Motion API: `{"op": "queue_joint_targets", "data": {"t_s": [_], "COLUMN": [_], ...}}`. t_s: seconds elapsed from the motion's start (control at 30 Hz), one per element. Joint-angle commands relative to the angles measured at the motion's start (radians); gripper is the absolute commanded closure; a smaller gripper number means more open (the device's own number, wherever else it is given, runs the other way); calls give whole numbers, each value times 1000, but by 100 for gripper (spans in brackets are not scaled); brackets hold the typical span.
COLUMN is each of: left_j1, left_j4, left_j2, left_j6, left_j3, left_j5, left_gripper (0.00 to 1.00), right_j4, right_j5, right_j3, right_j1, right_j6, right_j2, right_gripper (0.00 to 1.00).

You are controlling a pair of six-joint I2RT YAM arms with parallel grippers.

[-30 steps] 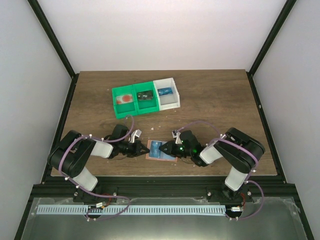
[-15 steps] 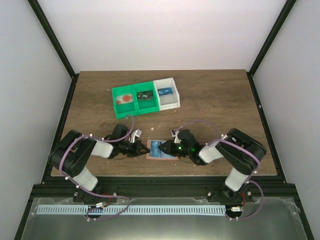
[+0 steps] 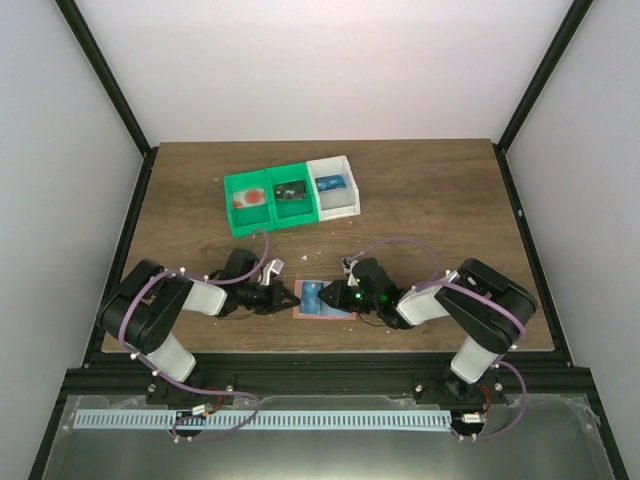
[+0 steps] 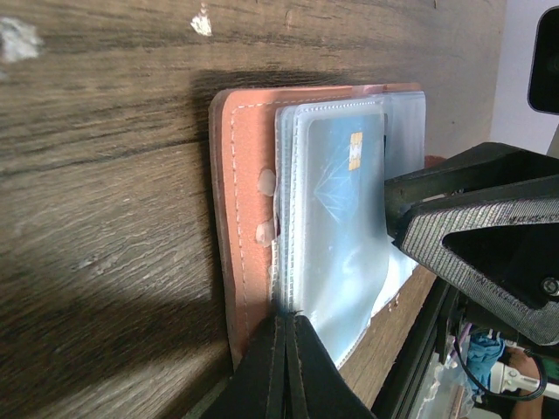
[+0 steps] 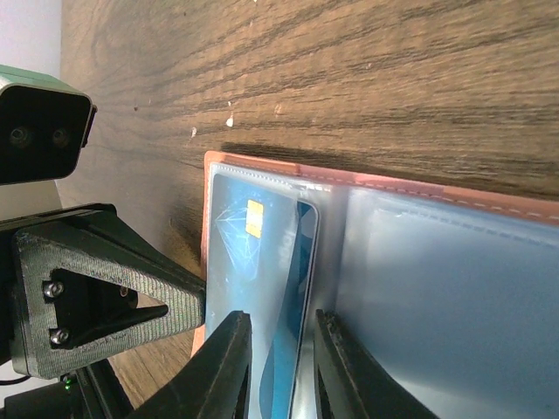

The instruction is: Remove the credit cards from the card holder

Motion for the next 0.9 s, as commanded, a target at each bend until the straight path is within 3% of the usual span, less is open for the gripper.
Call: {"op": "queue_joint_targets", "data": {"t_s": [0.0,0.23,0.5,0.87], "left_j1": [-13,-15,-15,-15], "left_j4": [-93,-92,-96,-125], "left_j2": [57,59,66,45], "left_j6": [5,6,7,10], "left_j3": [-25,-25,-20,-21], "left_j5": [-133,-134,-147,-208], "left_gripper": [100,100,100,100], "right_j4": [13,53,98,203], "right_j5": [-15,-36,-47,-84], "right_j3": [21,13,-11,-83], "right_j1": [9,9,9,-20], "right_j6": [-7,-4,-9,-15], "right_j2": [37,55,43,19], "right_gripper": [78,84,99,100]}}
